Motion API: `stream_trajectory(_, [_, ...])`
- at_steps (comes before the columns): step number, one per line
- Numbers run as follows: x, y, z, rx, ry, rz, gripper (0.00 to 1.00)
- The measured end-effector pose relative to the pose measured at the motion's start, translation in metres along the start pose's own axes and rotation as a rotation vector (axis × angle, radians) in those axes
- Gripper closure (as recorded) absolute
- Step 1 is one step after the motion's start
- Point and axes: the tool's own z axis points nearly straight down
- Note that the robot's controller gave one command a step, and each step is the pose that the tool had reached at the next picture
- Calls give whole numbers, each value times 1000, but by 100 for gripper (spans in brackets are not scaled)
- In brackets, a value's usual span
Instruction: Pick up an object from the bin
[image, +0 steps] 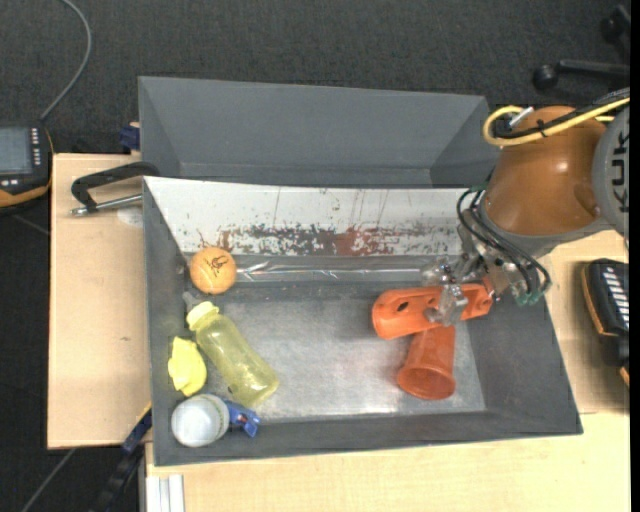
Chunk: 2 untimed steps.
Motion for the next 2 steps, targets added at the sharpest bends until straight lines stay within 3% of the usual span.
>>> stream_trajectory(2, [-10, 11, -106, 0, -3, 13, 100])
